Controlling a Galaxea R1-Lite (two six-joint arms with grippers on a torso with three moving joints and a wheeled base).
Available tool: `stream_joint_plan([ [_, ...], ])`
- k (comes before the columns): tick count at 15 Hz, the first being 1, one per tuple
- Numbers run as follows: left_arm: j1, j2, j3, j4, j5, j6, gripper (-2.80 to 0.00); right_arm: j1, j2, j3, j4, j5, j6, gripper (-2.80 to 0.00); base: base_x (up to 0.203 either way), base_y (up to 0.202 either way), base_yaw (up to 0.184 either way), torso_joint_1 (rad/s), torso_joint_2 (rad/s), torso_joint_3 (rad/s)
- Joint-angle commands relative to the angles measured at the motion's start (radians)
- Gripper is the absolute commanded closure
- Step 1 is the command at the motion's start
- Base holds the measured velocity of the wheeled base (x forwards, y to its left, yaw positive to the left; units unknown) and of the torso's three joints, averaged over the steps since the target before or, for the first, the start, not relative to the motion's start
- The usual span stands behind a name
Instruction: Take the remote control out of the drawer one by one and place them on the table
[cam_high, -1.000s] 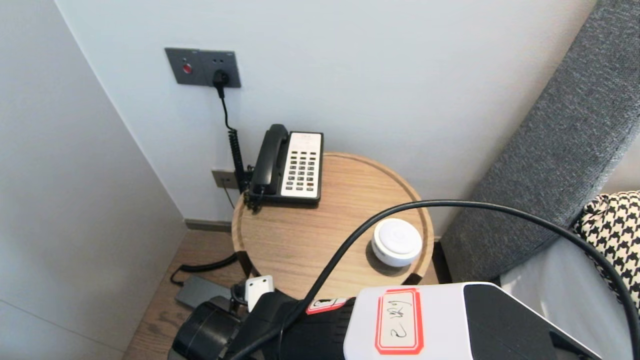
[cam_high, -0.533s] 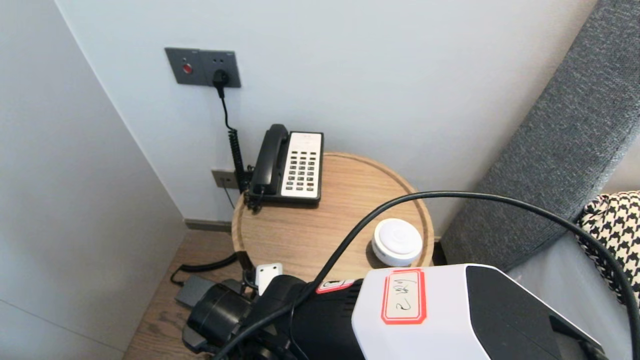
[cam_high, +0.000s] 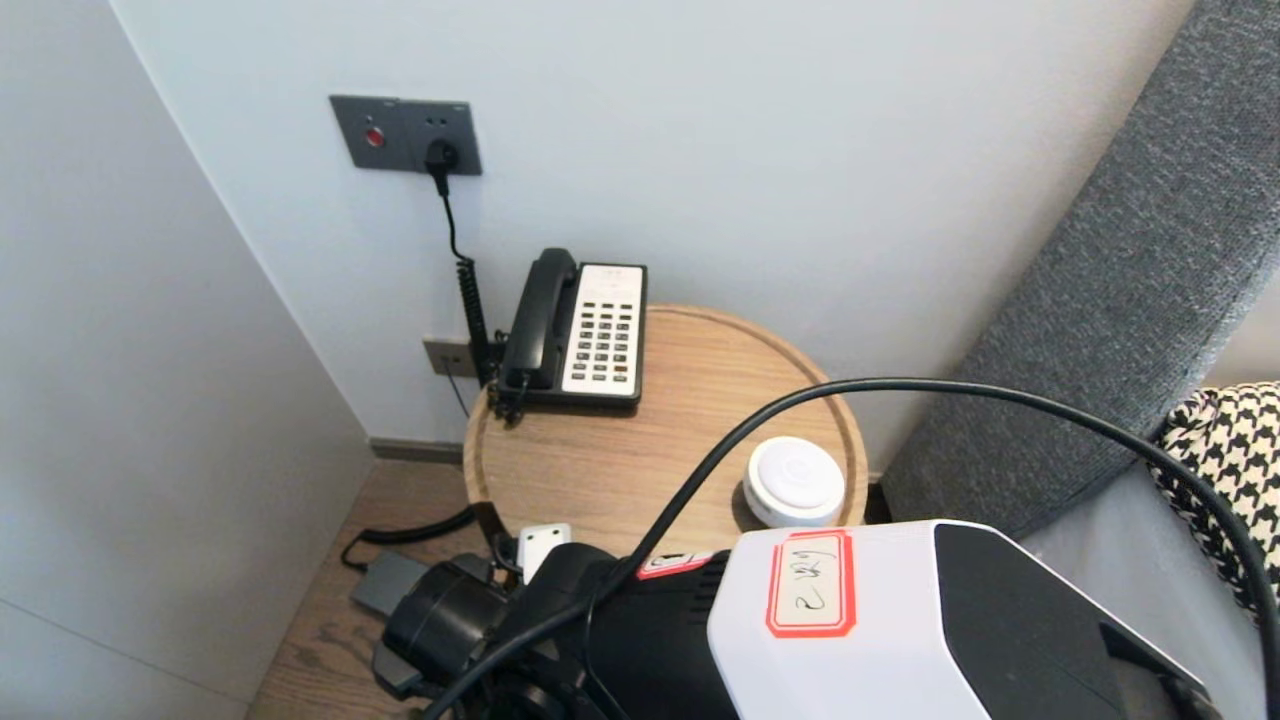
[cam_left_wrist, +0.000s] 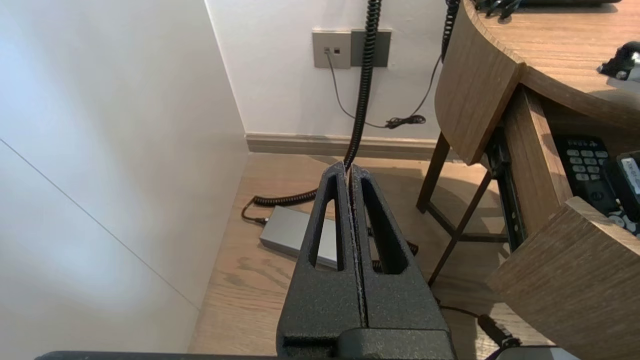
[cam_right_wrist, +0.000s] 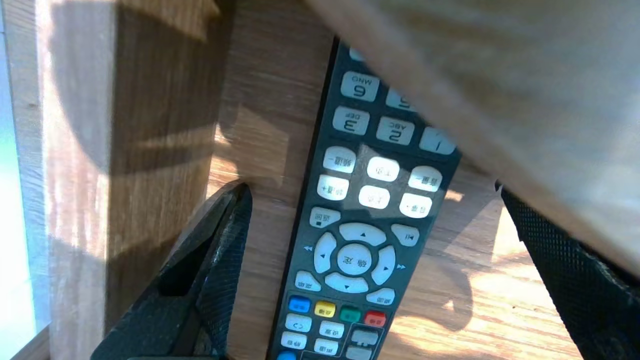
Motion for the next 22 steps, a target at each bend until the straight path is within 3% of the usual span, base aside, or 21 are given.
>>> stream_joint_plan([
  [1,0.001,0.000,0.012,0.000,0.000,0.000,0.00,-0.008,0.008,0.000,0.002,-0.003,0.007,-2.80,0.000,0.000,0.000,0.000,0.00,0.000],
  [6,0.001,0.000,0.012,0.000,0.000,0.000,0.00,-0.006,0.009,0.000,0.002,-0.003,0.005,-2.80,0.000,0.000,0.000,0.000,0.00,0.000],
  [7,0.001,0.000,0.012,0.000,0.000,0.000,0.00,-0.006,0.008,0.000,0.003,-0.003,0.005,0.00,0.000,0.000,0.000,0.000,0.00,0.000],
  [18,0.001,0.000,0.012,0.000,0.000,0.000,0.00,-0.004,-0.029,0.014,0.054,0.000,0.017,0.00,0.000,0.000,0.000,0.000,0.00,0.000],
  [22,0.001,0.000,0.012,0.000,0.000,0.000,0.00,-0.041,-0.061,0.014,0.078,0.119,0.057,0.00,0.000,0.000,0.000,0.000,0.00,0.000],
])
